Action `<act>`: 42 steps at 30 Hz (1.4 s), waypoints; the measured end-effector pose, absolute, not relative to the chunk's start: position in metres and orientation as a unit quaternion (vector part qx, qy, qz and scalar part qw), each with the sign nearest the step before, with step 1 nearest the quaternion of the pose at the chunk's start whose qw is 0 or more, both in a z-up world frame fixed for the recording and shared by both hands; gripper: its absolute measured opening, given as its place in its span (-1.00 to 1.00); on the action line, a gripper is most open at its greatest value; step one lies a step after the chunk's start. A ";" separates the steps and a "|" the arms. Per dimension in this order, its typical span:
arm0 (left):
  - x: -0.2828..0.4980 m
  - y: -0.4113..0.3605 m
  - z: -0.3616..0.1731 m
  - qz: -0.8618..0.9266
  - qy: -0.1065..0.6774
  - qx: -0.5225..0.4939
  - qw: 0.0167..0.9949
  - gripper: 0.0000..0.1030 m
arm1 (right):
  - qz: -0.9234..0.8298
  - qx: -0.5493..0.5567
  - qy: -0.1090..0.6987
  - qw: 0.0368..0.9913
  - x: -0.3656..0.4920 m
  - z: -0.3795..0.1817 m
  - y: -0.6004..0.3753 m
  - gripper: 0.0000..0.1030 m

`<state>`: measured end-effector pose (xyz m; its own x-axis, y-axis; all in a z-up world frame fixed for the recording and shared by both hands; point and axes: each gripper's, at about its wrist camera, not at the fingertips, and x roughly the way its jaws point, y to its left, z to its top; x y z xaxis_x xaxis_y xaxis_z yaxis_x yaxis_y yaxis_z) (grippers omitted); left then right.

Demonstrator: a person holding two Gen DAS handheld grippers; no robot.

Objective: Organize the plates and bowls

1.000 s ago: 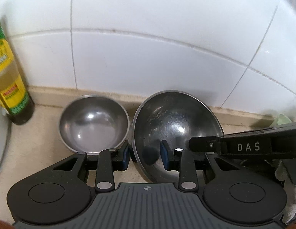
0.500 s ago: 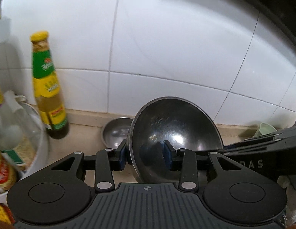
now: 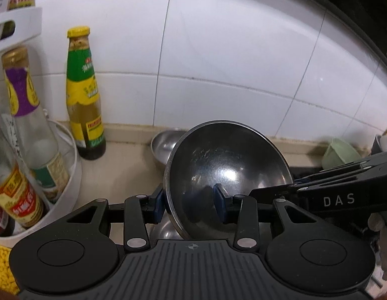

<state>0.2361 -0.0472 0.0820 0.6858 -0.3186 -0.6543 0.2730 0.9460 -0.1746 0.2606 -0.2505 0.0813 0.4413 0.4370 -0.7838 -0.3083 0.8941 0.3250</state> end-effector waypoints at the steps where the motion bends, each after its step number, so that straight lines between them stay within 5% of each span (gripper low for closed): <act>1: 0.236 -0.046 0.080 -0.163 0.365 -0.030 0.916 -0.09 | 0.220 0.067 0.484 0.844 0.259 0.079 -0.249 -0.63; 17: 0.249 -0.031 0.038 -0.159 0.417 -0.024 0.894 -0.08 | 0.206 0.073 0.535 0.816 0.265 0.034 -0.222 -0.62; 28: 0.257 -0.011 0.030 -0.153 0.425 -0.036 0.891 -0.11 | 0.178 0.065 0.543 0.818 0.273 0.017 -0.226 -0.38; 35: 0.255 -0.006 0.043 -0.151 0.411 -0.038 0.898 -0.03 | 0.176 0.081 0.529 0.826 0.269 0.027 -0.241 -0.36; 42: 0.254 -0.017 0.035 -0.148 0.414 -0.015 0.898 0.25 | 0.175 0.106 0.528 0.824 0.262 0.021 -0.249 -0.36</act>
